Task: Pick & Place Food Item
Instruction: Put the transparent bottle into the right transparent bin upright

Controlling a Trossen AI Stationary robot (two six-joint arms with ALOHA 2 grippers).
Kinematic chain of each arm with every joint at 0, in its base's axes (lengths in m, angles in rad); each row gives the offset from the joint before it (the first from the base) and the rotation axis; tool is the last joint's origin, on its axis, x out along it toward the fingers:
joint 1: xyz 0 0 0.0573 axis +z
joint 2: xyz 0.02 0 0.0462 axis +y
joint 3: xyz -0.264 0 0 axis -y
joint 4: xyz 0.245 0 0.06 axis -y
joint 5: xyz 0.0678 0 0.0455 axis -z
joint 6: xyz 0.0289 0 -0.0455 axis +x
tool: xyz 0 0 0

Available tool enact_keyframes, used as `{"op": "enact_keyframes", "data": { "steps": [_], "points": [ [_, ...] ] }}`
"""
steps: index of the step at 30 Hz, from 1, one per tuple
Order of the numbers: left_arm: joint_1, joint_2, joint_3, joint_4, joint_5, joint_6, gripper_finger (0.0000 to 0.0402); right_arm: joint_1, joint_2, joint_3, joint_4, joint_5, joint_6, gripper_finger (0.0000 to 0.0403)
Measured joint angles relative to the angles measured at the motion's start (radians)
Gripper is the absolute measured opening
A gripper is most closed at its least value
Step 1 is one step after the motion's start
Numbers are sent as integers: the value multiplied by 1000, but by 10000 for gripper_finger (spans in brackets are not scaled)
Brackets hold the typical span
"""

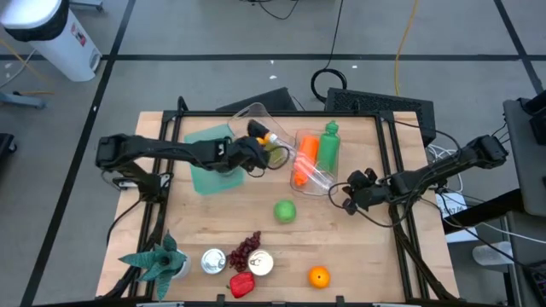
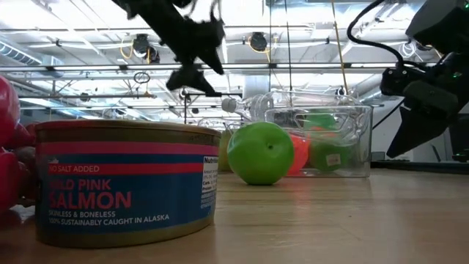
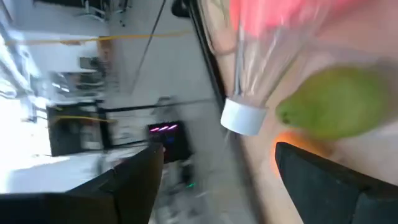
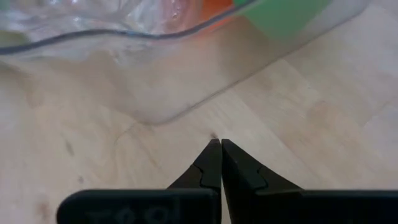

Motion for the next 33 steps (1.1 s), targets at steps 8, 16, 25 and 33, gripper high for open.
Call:
{"op": "enact_keyframes", "data": {
  "steps": [8, 16, 25, 33],
  "points": [
    [89, -200, 1, -93, 586, -512, 321, 0, -28, 0, 0, -8, -28, 0],
    [231, -187, -104, 63, 1105, -619, 304, 0, -30, 0, 25, -8, -52, 0],
    [426, -179, -240, 374, 1199, -721, 335, 0, -30, 0, 46, -9, -66, 0],
    [503, -80, -166, 298, 1297, -645, 368, 0, -30, 0, 52, -7, -77, 0]
  ]
}}
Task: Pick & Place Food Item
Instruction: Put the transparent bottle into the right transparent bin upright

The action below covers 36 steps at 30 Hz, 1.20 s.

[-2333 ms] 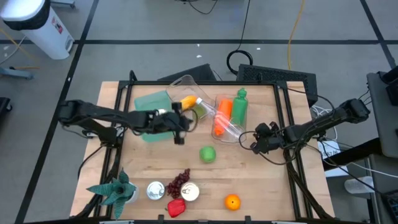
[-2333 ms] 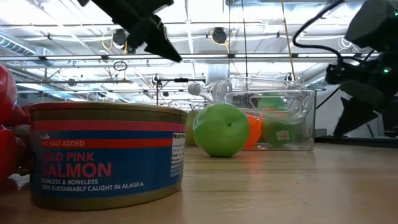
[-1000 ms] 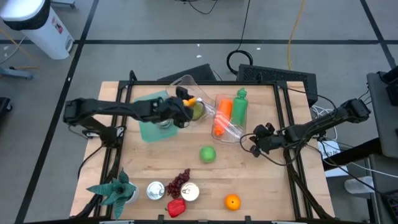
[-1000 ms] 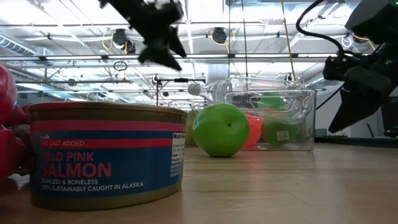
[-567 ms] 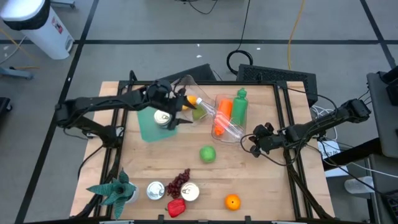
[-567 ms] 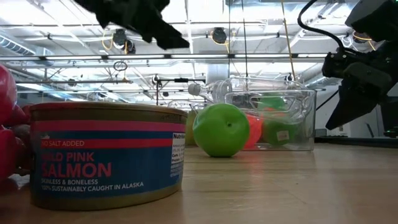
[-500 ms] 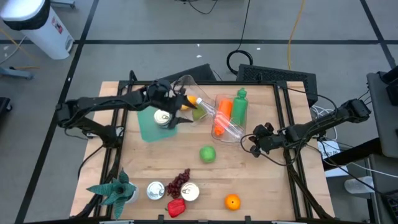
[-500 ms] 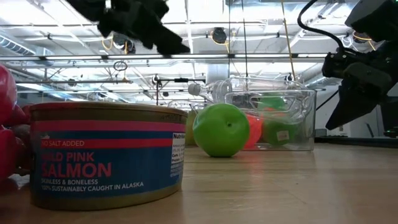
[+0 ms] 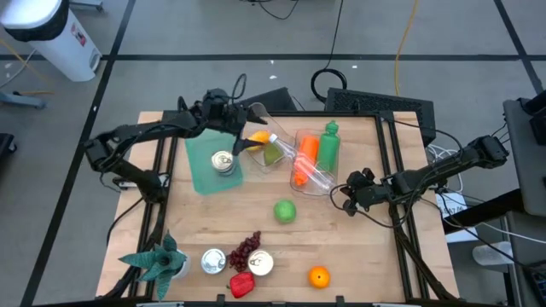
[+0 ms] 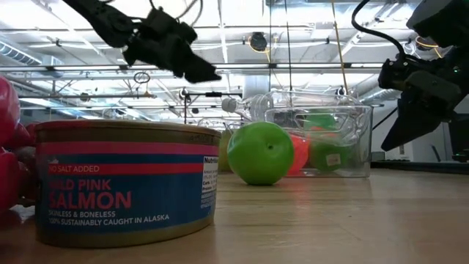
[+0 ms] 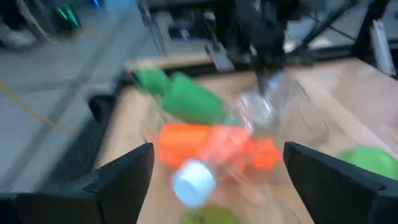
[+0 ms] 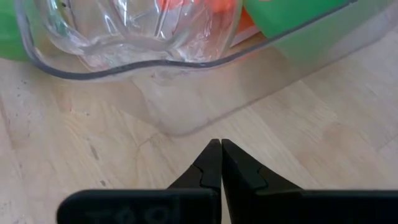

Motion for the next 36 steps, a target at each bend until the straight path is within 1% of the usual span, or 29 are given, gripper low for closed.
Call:
{"op": "enact_keyframes", "data": {
  "steps": [3, 8, 11, 15, 20, 29, 36],
  "points": [
    [12, 72, 26, -24, 5, 50, 372, 0, 0, 0, 0, 0, -3, 0],
    [48, 155, 76, -37, 70, 73, 367, 0, 0, 0, 0, -1, 5, 0],
    [62, 174, 97, -41, 108, 80, 366, 0, 0, 0, 0, -2, 5, 0],
    [77, 189, 121, -93, 158, 124, 369, 0, 0, 0, 0, -2, -17, 0],
    [83, 228, 147, -127, 178, 165, 370, 0, 0, 0, 0, -2, -48, 0],
    [93, 306, 211, -143, 216, 171, 370, 0, 0, 0, 0, -2, -45, 0],
    [93, 326, 213, -148, 238, 180, 369, 0, 0, 0, 0, -2, -52, 0]
  ]
}}
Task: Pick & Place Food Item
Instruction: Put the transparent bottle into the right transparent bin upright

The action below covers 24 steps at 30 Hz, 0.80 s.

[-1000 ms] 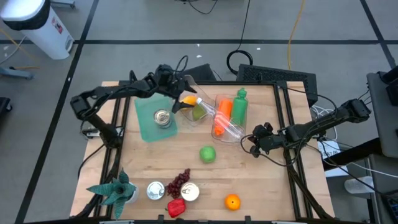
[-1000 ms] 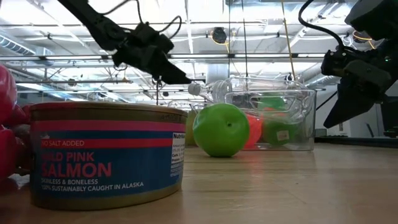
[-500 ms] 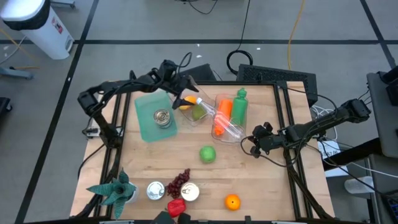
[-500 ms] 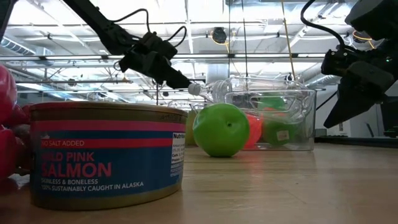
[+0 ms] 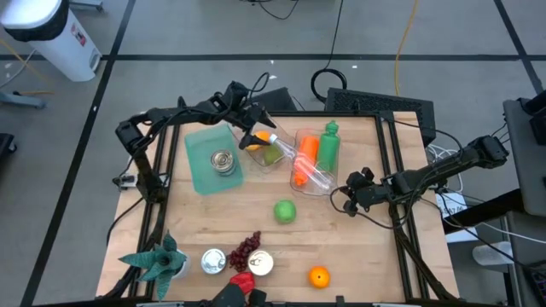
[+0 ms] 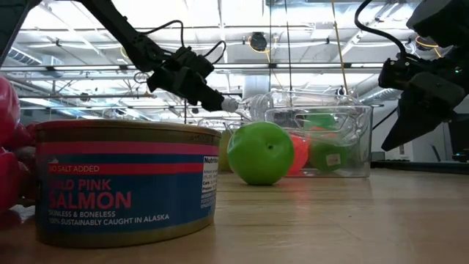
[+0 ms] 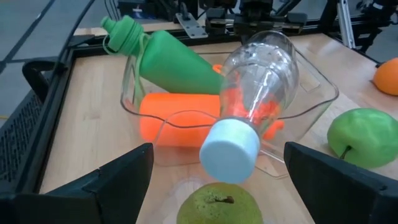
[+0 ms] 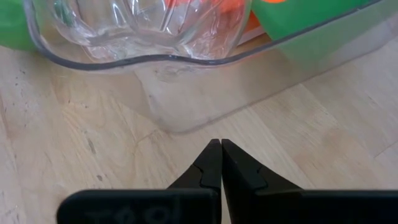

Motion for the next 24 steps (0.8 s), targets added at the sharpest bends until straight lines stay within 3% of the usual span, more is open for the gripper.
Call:
{"op": "enact_keyframes", "data": {
  "steps": [19, 24],
  "points": [
    [-16, 0, 0, 8, 29, 40, 369, 0, 0, 0, 0, 0, -4, 0],
    [-19, 0, 0, 9, 26, 42, 352, 0, 0, 0, 0, 0, -4, 0]
  ]
}}
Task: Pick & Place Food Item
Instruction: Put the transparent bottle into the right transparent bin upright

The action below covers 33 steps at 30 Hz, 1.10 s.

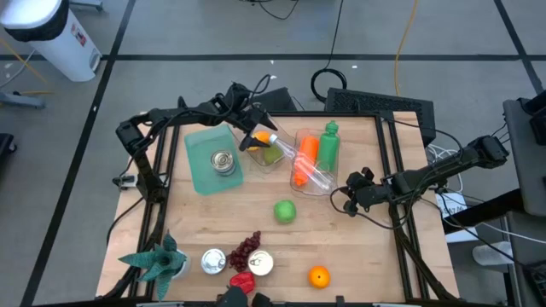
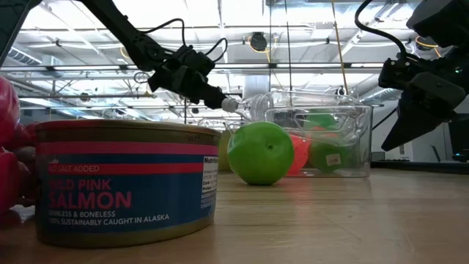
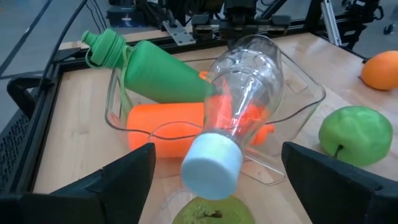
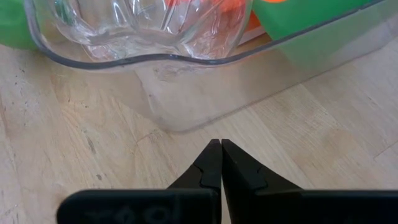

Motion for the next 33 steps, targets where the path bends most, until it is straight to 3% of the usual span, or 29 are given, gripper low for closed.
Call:
{"op": "enact_keyframes", "data": {
  "steps": [9, 25, 33],
  "points": [
    [-7, 0, 0, -5, -64, 8, 307, 0, 0, 0, 0, 0, 0, 0],
    [-35, 0, 0, -7, -107, 18, 320, 0, 0, 0, -1, 0, -11, 0],
    [-44, 0, 0, -7, -134, 25, 259, 0, 0, 0, -1, 0, -15, 0]
  ]
}}
